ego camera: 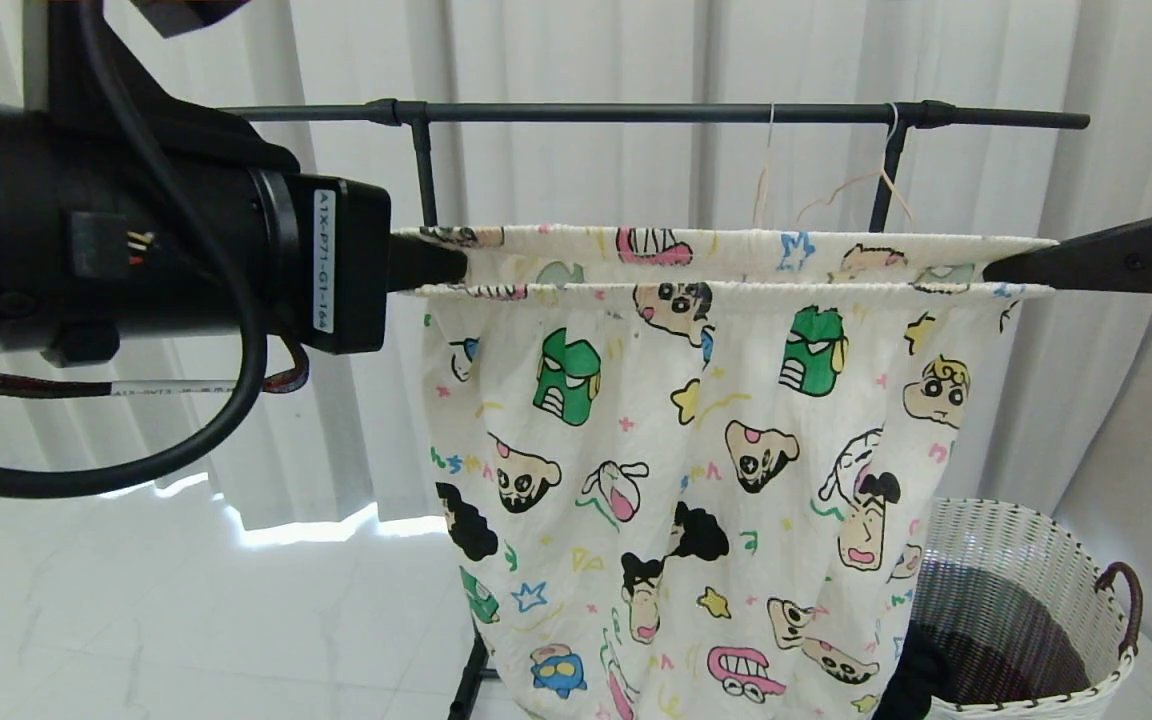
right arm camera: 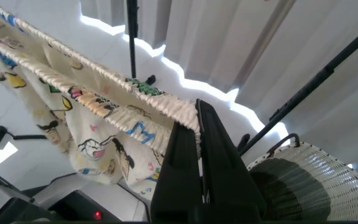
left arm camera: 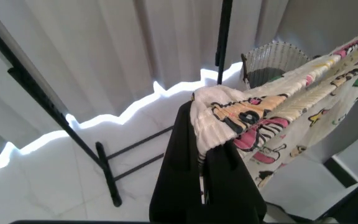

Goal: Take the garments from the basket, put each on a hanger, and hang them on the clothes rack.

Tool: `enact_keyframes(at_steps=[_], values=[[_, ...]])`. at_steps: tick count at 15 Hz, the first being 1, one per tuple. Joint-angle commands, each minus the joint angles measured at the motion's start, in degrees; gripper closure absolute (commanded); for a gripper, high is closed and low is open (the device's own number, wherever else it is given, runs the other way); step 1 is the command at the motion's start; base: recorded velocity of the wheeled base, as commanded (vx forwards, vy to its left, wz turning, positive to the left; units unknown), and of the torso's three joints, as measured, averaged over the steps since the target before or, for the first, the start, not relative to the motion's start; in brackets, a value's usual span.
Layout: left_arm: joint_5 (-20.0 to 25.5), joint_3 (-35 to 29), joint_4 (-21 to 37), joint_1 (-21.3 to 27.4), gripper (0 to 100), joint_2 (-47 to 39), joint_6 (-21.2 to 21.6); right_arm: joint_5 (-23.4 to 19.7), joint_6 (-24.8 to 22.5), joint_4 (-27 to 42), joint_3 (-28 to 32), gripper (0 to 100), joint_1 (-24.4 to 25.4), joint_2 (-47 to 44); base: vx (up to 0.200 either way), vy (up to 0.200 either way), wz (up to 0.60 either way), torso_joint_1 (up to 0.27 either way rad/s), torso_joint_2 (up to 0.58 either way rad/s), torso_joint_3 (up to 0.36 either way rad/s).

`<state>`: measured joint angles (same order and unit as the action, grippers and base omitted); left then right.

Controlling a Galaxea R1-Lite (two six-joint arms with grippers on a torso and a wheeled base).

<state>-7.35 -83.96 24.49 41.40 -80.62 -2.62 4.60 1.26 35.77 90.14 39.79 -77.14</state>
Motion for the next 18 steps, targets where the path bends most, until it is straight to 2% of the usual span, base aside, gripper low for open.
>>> enact_keyframes(at_steps=[1, 3, 5, 7, 9, 14, 18], values=[[0.1, 1.7, -0.4, -0.2, 100, 1.3, 2.1, 0.0, 0.0, 0.0, -0.2, 100, -0.1, 0.9, 0.0, 0.0, 0.0, 0.0, 0.0, 0.0], [0.1, 4.2, -3.5, -0.2, 100, 2.1, 3.9, -0.2, 0.1, 0.2, -0.3, 100, -0.3, 1.6, 0.0, 0.0, 0.0, 0.0, 0.0, 0.0], [0.1, 5.8, -7.3, -0.2, 100, 1.9, 4.8, -0.3, 0.1, 3.5, -1.5, 100, -0.3, 4.1, 0.0, 0.0, 0.0, 0.0, 0.0, 0.0], [1.6, 4.1, -7.4, 0.0, 100, 0.8, 5.4, -2.3, 0.0, 8.5, -2.2, 100, 0.0, 7.1, 0.0, 0.0, 0.0, 0.0, 0.0, 0.0], [5.5, 0.0, -7.4, 0.1, 100, -2.0, 5.4, -7.1, -0.1, 10.6, -3.4, 100, 1.8, 10.1, 0.0, 0.0, 0.0, 0.0, 0.0, 0.0], [6.1, -5.6, -7.4, 0.1, 100, -8.1, 5.2, -7.5, -0.1, 10.4, -8.6, 100, 9.7, 12.9, 0.0, 0.0, 0.0, 0.0, 0.0, 0.0], [6.1, -7.0, -7.5, 0.1, 100, -8.9, 5.3, -7.6, -0.1, 10.1, -8.6, 100, 10.4, 12.8, 0.0, 0.0, 0.0, 0.0, 0.0, 0.0]])
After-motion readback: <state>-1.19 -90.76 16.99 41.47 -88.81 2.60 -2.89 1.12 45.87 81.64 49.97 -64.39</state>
